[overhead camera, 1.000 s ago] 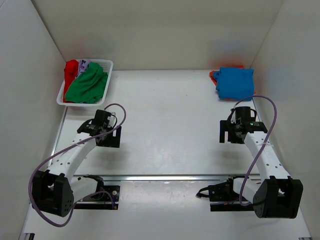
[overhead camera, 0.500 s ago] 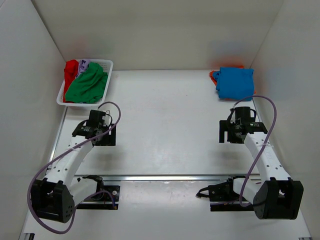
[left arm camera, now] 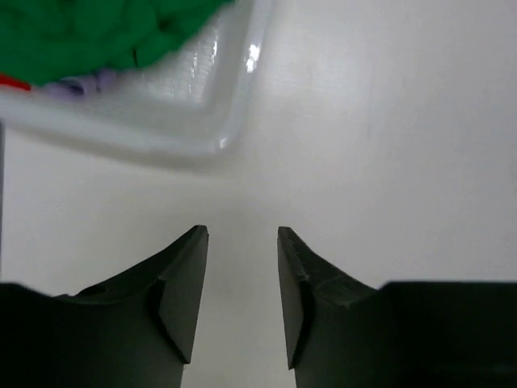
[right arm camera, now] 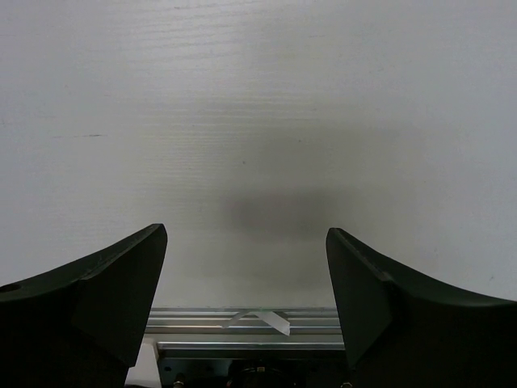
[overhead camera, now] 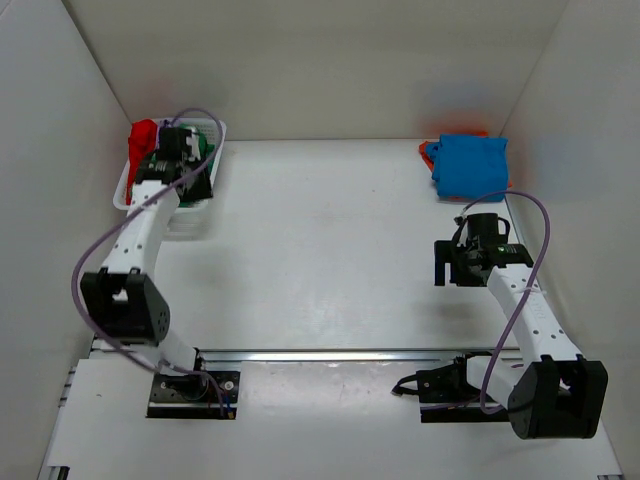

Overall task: Fold and stack the t-shirts
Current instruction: Grab crumpled tshirt from bin with the left arm

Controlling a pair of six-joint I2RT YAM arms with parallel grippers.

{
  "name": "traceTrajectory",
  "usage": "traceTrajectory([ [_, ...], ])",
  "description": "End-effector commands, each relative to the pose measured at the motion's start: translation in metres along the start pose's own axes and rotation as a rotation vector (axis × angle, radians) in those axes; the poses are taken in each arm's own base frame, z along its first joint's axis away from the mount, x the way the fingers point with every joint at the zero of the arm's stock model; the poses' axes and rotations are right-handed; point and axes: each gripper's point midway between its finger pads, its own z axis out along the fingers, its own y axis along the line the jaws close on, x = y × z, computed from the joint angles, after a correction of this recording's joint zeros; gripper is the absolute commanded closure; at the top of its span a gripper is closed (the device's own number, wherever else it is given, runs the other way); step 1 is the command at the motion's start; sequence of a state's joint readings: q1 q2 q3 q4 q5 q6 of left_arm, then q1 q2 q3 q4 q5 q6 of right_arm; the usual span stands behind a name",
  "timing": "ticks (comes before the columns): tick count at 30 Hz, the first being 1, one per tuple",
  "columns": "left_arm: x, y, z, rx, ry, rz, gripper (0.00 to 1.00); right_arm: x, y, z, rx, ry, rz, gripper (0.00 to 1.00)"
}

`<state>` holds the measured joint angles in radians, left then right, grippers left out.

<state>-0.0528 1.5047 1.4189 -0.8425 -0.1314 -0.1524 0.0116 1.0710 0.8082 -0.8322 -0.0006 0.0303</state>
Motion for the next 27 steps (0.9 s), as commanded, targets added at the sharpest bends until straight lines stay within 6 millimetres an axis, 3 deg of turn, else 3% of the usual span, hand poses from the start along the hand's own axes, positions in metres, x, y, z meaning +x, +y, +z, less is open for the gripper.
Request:
traceTrajectory([
  [1, -0.052, 0.015, 0.028, -0.051, -0.038, -0.055, 0.44, -0.017, 0.001, -0.008, 0.014, -0.091, -0.030, 0.22],
  [2, -0.067, 0.027, 0.044, -0.077, -0.034, -0.079, 0.36, -0.019, 0.001, -0.010, 0.025, -0.118, -0.038, 0.21],
  [3, -0.092, 0.035, 0.040, -0.089, -0.082, -0.100, 0.34, -0.023, 0.002, -0.014, 0.023, -0.142, -0.038, 0.21],
  [4, -0.085, 0.040, 0.063, -0.115, -0.026, -0.107, 0.33, -0.026, 0.003, -0.016, 0.018, -0.162, -0.044, 0.21],
  [5, -0.096, 0.051, 0.077, -0.139, -0.028, -0.126, 0.27, -0.034, 0.004, -0.021, 0.011, -0.200, -0.045, 0.20],
  [8, -0.115, 0.074, 0.101, -0.215, -0.046, -0.164, 0.14, -0.053, 0.005, -0.034, -0.010, -0.294, -0.037, 0.20],
  [10, -0.123, 0.094, 0.116, -0.263, -0.067, -0.188, 0.11, -0.062, 0.008, -0.038, -0.035, -0.333, -0.038, 0.20],
  [14, -0.128, 0.116, 0.143, -0.319, -0.110, -0.230, 0.10, -0.079, 0.012, -0.043, -0.050, -0.389, -0.085, 0.21],
  [16, -0.124, 0.132, 0.152, -0.363, -0.117, -0.245, 0.09, -0.085, 0.014, -0.043, -0.059, -0.404, -0.073, 0.21],
  [21, -0.108, 0.146, 0.183, -0.403, -0.078, -0.241, 0.05, -0.091, 0.018, -0.039, -0.098, -0.405, -0.053, 0.22],
  [23, -0.108, 0.147, 0.194, -0.406, -0.060, -0.242, 0.17, -0.089, 0.018, -0.035, -0.094, -0.392, -0.057, 0.22],
  [24, -0.106, 0.149, 0.198, -0.417, -0.049, -0.243, 0.35, -0.093, 0.018, -0.036, -0.087, -0.397, -0.059, 0.22],
  [25, -0.107, 0.147, 0.199, -0.419, -0.050, -0.241, 0.42, -0.094, 0.018, -0.035, -0.086, -0.391, -0.060, 0.22],
  [27, -0.114, 0.146, 0.194, -0.428, -0.062, -0.223, 0.67, -0.092, 0.017, -0.032, -0.078, -0.379, -0.061, 0.23],
])
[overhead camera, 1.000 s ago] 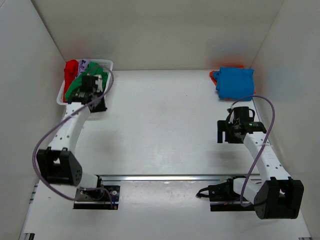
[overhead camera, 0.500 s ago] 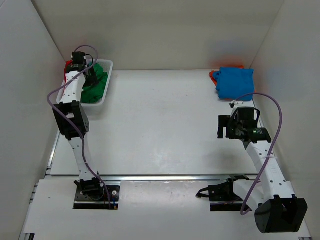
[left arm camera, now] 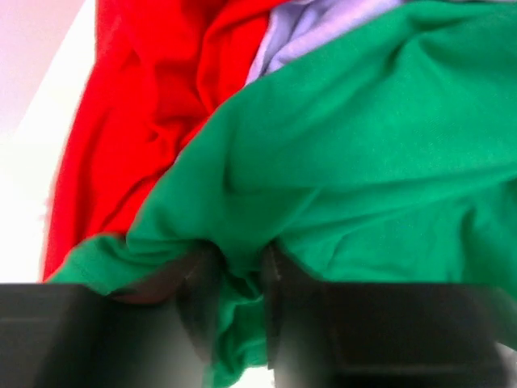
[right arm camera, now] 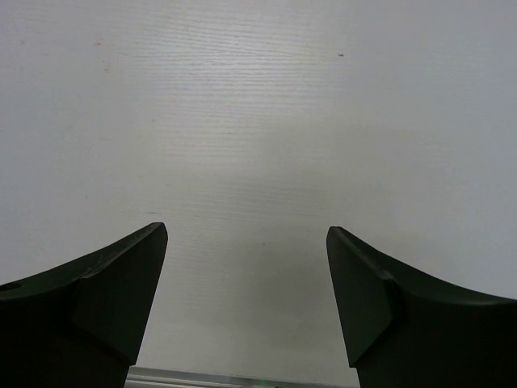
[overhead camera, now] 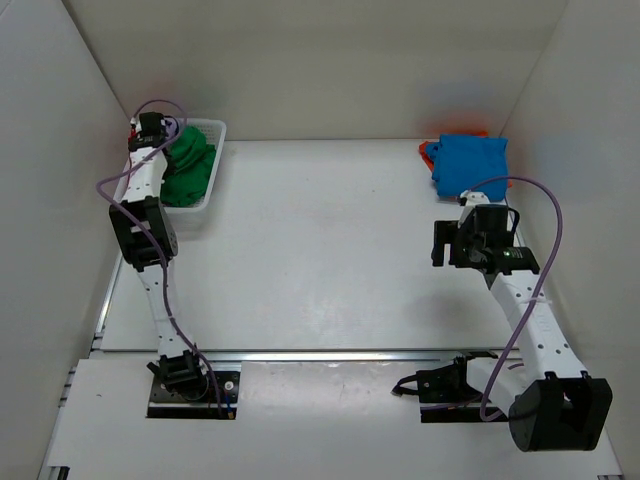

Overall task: Fold and stack the t-shirts
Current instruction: Grab crumpled tshirt from bin with the left arm

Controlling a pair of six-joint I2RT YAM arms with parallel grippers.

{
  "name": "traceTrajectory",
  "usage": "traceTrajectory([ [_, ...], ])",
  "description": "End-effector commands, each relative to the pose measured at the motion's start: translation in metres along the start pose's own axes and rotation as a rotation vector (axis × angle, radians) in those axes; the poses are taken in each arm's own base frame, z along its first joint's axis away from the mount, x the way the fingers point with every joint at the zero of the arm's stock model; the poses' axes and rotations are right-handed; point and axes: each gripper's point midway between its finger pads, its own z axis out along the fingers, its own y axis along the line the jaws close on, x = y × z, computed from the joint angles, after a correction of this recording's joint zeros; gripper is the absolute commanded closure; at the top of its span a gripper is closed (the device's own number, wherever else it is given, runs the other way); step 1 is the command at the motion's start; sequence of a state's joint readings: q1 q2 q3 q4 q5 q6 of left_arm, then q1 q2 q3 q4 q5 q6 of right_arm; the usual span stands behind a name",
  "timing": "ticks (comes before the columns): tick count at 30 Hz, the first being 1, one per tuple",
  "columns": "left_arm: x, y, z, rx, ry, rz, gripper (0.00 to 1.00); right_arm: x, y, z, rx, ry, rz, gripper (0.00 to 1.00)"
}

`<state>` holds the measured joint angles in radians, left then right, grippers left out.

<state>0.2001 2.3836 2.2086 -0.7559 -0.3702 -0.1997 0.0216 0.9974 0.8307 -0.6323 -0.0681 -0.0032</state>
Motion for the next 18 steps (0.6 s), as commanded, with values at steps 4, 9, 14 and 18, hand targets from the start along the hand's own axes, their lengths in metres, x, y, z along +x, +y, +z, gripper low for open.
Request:
traceTrajectory([
  [4, -0.046, 0.004, -0.049, -0.040, -0.126, -0.008, 1.00, -0.027, 0.008, -0.003, -0.021, -0.077, 0.009, 0.24],
  [9, -0.094, 0.000, -0.138, 0.088, -0.277, -0.069, 1.00, -0.027, 0.011, -0.007, -0.019, -0.099, 0.010, 0.25],
  [14, -0.121, -0.081, -0.311, 0.553, -0.454, 0.024, 1.00, -0.014, 0.017, -0.012, -0.055, -0.105, 0.056, 0.26],
  [18, -0.091, -0.120, -0.447, 0.797, -0.611, 0.126, 1.00, -0.006, 0.031, -0.013, -0.103, -0.132, 0.088, 0.27],
])
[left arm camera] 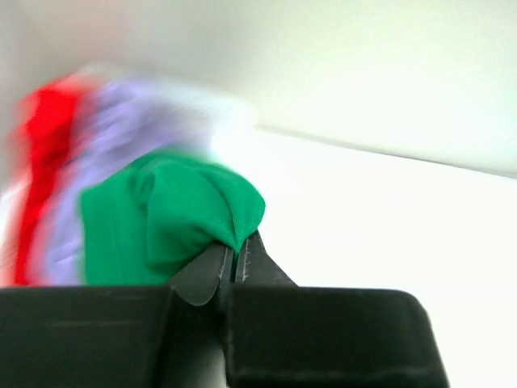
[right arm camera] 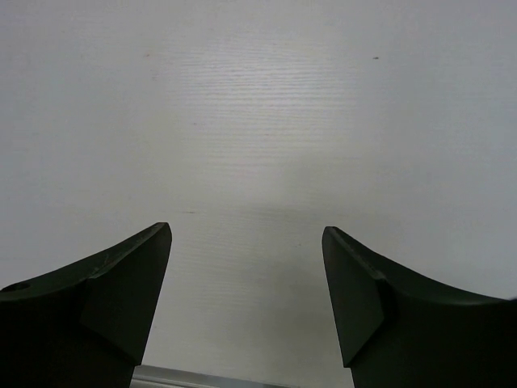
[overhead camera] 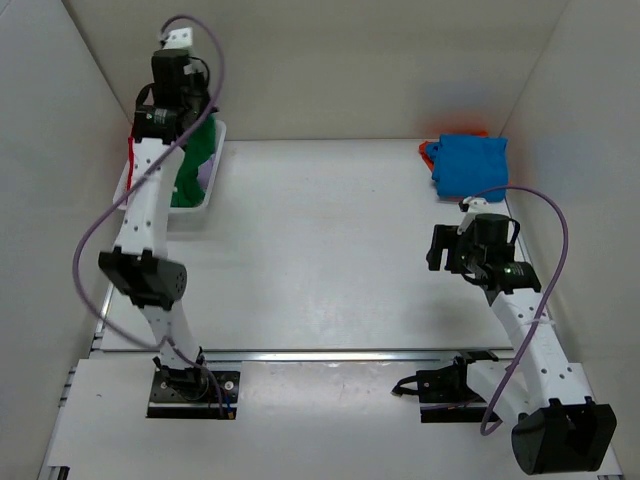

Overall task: Fold and stack the t-shirts
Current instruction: Grab crumpled tshirt from bin with the left arm, then move the tshirt to the center of the board, then flatten out the tshirt

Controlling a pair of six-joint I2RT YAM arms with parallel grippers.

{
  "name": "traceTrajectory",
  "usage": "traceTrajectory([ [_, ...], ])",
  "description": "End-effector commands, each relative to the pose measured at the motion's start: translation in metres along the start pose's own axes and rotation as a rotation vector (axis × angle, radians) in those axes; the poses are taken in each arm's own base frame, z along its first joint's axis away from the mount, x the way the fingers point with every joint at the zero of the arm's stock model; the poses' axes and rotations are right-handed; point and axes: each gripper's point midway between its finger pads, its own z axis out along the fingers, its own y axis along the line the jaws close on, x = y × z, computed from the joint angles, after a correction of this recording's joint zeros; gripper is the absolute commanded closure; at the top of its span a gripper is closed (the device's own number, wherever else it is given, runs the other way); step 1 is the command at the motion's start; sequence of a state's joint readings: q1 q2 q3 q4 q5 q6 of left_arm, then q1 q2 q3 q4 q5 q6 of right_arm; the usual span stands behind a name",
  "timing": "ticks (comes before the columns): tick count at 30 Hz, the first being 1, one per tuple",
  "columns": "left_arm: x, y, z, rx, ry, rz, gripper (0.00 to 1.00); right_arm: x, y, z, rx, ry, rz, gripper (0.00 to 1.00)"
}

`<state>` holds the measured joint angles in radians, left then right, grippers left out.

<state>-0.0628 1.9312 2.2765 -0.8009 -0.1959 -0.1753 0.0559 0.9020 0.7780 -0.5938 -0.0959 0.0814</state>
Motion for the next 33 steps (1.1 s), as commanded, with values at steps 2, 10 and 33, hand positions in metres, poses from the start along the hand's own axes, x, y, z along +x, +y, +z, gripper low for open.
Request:
traceTrajectory([
  [2, -0.046, -0.137, -0.162, 0.496, -0.204, 0.041, 1.00, -0.003, 0.017, -0.008, -0.054, -0.073, 0.035, 0.27],
  [10, -0.023, -0.157, -0.218, 0.800, -0.137, -0.149, 1.00, -0.002, 0.019, -0.011, -0.066, -0.100, 0.032, 0.27],
  [33, 0.329, -0.141, -0.127, 0.517, 0.578, -0.277, 0.09, 0.043, 0.045, 0.046, -0.123, 0.159, -0.023, 0.22],
])
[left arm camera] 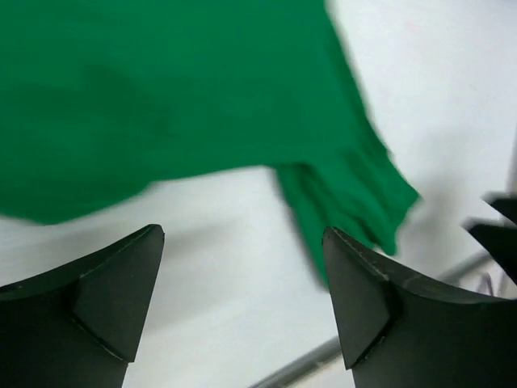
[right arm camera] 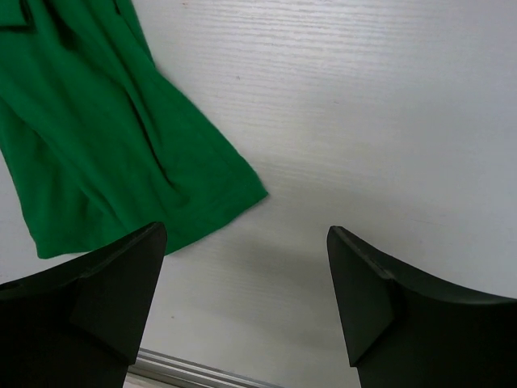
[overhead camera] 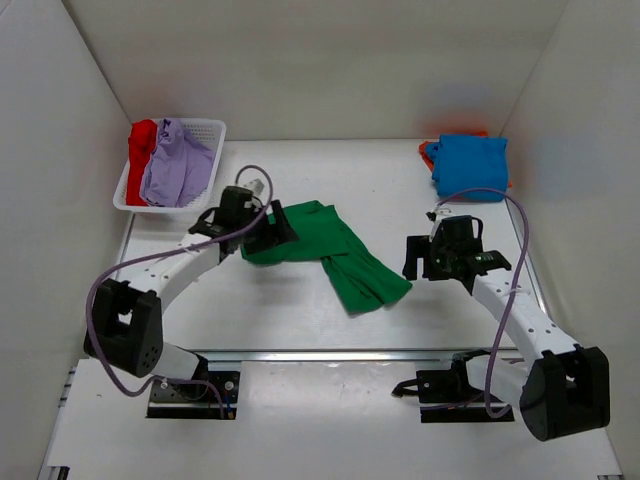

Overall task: Fold and stack the t-shirts
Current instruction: Flatten out the tshirt

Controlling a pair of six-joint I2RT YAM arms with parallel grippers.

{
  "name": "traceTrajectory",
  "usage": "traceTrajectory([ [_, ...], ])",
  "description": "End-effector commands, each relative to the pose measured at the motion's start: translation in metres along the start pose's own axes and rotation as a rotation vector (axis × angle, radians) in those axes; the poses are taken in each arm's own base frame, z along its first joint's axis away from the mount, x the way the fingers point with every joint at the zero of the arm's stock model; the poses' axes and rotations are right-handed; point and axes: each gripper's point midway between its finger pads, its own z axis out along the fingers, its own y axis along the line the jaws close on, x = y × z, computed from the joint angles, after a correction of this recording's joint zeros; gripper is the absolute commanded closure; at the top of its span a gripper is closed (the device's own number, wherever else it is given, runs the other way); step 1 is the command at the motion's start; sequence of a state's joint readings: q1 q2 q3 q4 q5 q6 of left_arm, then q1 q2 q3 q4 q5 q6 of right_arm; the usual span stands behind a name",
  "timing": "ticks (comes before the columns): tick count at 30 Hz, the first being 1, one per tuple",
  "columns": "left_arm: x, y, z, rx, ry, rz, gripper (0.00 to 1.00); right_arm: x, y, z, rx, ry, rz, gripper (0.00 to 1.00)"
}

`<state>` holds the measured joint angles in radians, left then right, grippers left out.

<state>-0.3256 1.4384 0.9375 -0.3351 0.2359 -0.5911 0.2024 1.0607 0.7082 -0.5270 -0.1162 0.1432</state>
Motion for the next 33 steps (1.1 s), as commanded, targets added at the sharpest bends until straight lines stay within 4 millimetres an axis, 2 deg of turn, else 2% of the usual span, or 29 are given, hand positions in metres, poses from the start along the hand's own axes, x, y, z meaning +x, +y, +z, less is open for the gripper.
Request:
traceTrajectory([
  [1, 0.030, -0.037, 0.013, 0.056, -0.003, 0.003, 0.08, -0.003, 0.008, 0.014, -0.023, 0.002, 0.002, 0.22],
  [2, 0.033, -0.043, 0.014, 0.065, -0.008, 0.001, 0.07, -0.008, 0.007, 0.015, -0.019, -0.011, 0.003, 0.21],
  [3, 0.042, -0.041, 0.024, 0.051, 0.008, -0.025, 0.08, -0.006, 0.008, 0.017, -0.020, -0.001, 0.002, 0.22],
  [6, 0.050, -0.042, 0.044, 0.013, -0.018, -0.057, 0.09, -0.007, 0.009, 0.021, -0.018, 0.007, 0.004, 0.22],
  [8, 0.061, -0.026, 0.059, -0.050, -0.015, -0.103, 0.11, -0.006, 0.009, 0.024, -0.016, 0.008, 0.011, 0.22],
  [9, 0.059, -0.026, 0.064, -0.047, -0.034, -0.137, 0.11, -0.009, 0.007, 0.023, -0.010, 0.002, 0.012, 0.22],
  [11, 0.073, -0.019, 0.077, -0.030, -0.020, -0.212, 0.11, -0.013, 0.009, 0.025, -0.018, -0.003, 0.018, 0.22],
  [15, 0.066, -0.012, 0.090, -0.091, -0.065, -0.230, 0.05, -0.018, 0.012, 0.026, -0.027, -0.006, 0.023, 0.22],
  [20, 0.054, -0.007, 0.105, -0.137, -0.090, -0.262, 0.08, -0.012, 0.010, 0.031, -0.011, 0.020, 0.023, 0.22],
  [21, 0.053, -0.004, 0.109, -0.153, -0.085, -0.255, 0.16, -0.012, 0.007, 0.032, 0.007, 0.028, 0.021, 0.23],
  [22, 0.049, -0.010, 0.108, -0.145, -0.094, -0.251, 0.46, -0.008, 0.003, 0.034, 0.022, 0.046, 0.024, 0.22],
  [24, 0.053, -0.005, 0.113, -0.152, -0.084, -0.259, 0.94, -0.001, -0.002, 0.036, 0.051, 0.076, 0.020, 0.22],
  [25, 0.055, -0.004, 0.113, -0.152, -0.079, -0.263, 1.00, 0.004, -0.003, 0.039, 0.058, 0.101, 0.022, 0.23],
  [29, 0.059, 0.002, 0.110, -0.153, -0.068, -0.265, 1.00, 0.028, -0.006, 0.047, 0.091, 0.207, 0.034, 0.22],
  [32, 0.052, 0.002, 0.100, -0.135, -0.089, -0.275, 1.00, 0.038, -0.005, 0.057, 0.108, 0.251, 0.040, 0.24],
  [33, 0.046, 0.000, 0.095, -0.127, -0.101, -0.273, 1.00, 0.039, -0.002, 0.059, 0.105, 0.253, 0.048, 0.28],
])
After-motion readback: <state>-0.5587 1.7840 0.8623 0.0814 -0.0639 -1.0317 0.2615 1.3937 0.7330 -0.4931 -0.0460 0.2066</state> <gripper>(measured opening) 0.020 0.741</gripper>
